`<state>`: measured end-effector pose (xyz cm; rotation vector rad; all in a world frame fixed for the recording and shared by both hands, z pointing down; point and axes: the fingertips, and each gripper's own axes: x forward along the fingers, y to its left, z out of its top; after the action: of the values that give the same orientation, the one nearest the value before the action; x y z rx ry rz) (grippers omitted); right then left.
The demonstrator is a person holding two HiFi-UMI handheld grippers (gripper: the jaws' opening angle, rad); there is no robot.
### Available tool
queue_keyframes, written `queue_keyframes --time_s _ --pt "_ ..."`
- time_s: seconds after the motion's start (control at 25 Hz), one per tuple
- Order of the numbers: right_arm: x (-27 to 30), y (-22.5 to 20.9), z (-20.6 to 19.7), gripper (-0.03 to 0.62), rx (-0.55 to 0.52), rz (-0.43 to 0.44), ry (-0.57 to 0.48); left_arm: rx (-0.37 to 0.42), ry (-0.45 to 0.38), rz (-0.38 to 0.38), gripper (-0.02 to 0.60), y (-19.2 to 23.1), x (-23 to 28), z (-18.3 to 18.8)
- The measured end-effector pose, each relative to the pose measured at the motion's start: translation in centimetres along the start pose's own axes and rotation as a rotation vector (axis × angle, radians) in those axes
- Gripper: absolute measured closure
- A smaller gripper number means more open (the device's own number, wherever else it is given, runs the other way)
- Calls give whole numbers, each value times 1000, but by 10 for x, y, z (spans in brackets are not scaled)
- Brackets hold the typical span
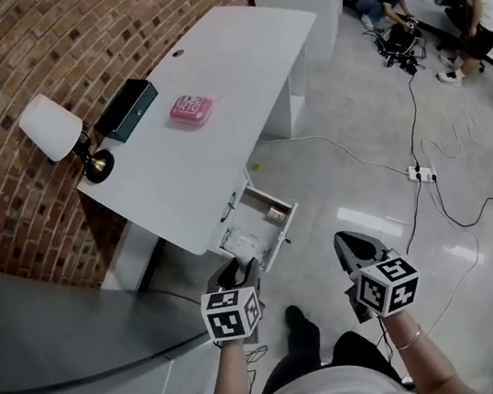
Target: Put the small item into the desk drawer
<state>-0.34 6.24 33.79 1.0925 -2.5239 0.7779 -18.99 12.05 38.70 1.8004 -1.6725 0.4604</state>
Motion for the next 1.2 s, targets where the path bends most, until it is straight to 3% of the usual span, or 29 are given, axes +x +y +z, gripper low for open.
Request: queue_keyframes --time_s 0.56,0.96,1.2 --pt "38 -27 -21 586 41 -28 63 9 76 -16 405 16 55 -11" --pt "84 -90 -23 586 64 -27 83 38 153 2 405 16 139 -13" --pt "115 -133 -44 586 98 -48 119 54 222 17 405 28 200 -27"
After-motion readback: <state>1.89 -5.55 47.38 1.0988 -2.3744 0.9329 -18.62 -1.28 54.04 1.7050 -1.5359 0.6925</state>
